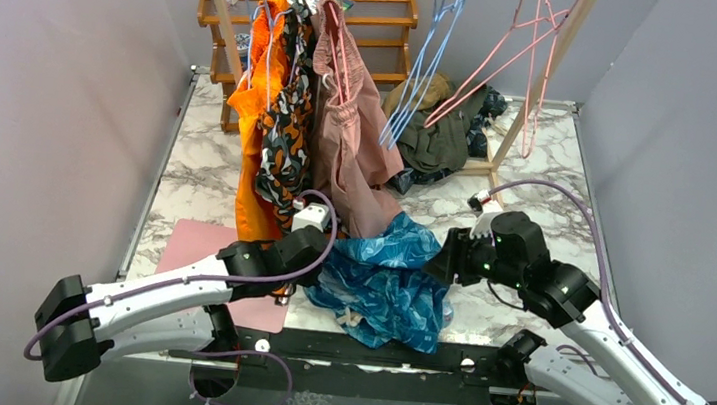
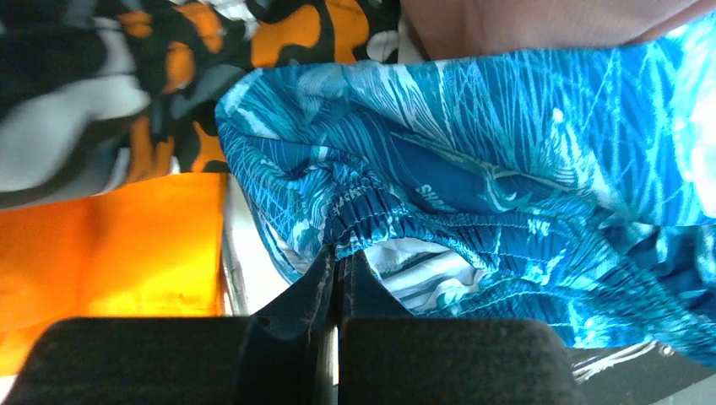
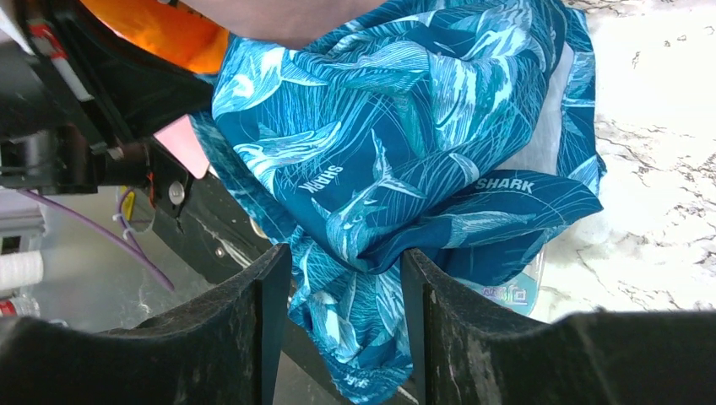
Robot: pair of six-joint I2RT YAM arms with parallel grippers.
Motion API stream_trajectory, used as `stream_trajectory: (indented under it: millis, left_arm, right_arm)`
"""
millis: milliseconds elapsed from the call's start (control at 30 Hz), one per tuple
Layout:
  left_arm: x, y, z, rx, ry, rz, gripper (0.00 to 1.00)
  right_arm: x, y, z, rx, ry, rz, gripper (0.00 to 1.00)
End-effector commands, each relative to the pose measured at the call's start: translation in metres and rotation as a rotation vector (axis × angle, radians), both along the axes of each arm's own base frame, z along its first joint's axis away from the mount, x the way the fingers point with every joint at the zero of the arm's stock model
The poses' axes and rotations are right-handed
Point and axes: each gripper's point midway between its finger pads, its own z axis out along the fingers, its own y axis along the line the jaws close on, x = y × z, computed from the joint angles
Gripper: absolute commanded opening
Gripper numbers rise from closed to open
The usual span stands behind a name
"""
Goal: Place the shorts on the hanger
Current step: Adjust the shorts at the center of the board.
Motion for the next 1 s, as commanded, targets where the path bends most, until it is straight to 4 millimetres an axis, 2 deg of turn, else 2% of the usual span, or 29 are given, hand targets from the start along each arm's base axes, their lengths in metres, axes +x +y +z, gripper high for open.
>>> stream_trajectory:
  millis: [0,133,267,433,533,633,667,733,833,867,900,967]
  left_arm:
    - [0.020,0.016,0.040,-0.046,-0.130,0.143,0.00]
    - [0.029,0.027,0.066,-0.086,-0.200,0.231,0.00]
    - [0.037,0.038,0.084,-0.081,-0.249,0.297,0.00]
    - [0.047,0.043,0.112,-0.096,-0.311,0.349,0.00]
    - [0.049,0.042,0.121,-0.105,-0.326,0.351,0.00]
    - [0.049,0.041,0.125,-0.112,-0.329,0.344,0.00]
    - [0.049,0.040,0.126,-0.114,-0.329,0.341,0.00]
    - [0.049,0.040,0.126,-0.113,-0.329,0.340,0.00]
    - [0.049,0.040,0.126,-0.112,-0.330,0.339,0.00]
    - [0.049,0.040,0.125,-0.109,-0.329,0.339,0.00]
    - [0.050,0.040,0.125,-0.105,-0.329,0.339,0.00]
    - [0.051,0.040,0.124,-0.097,-0.329,0.340,0.00]
  right_arm:
    - [-0.008,0.010,0.002,0.017,-0.008,0.093,0.56]
    - [-0.012,0.017,0.008,0.035,-0.030,0.172,0.62]
    - [-0.008,0.019,0.011,0.021,-0.054,0.187,0.64]
    - [0.011,0.005,0.001,-0.062,-0.047,0.053,0.65]
    - [0.016,0.000,0.003,-0.087,-0.048,0.015,0.74]
    - [0.018,-0.010,0.002,-0.138,-0.025,-0.034,0.77]
    - [0.021,-0.015,0.006,-0.152,-0.040,-0.059,0.78]
    - [0.027,-0.020,0.025,-0.144,-0.119,-0.075,0.79]
    - [0.009,0.006,0.073,0.006,-0.290,0.162,0.76]
    - [-0.006,0.018,0.086,0.071,-0.312,0.273,0.76]
    - [-0.026,0.030,0.094,0.141,-0.299,0.401,0.76]
    - [-0.045,0.042,0.097,0.199,-0.256,0.534,0.72]
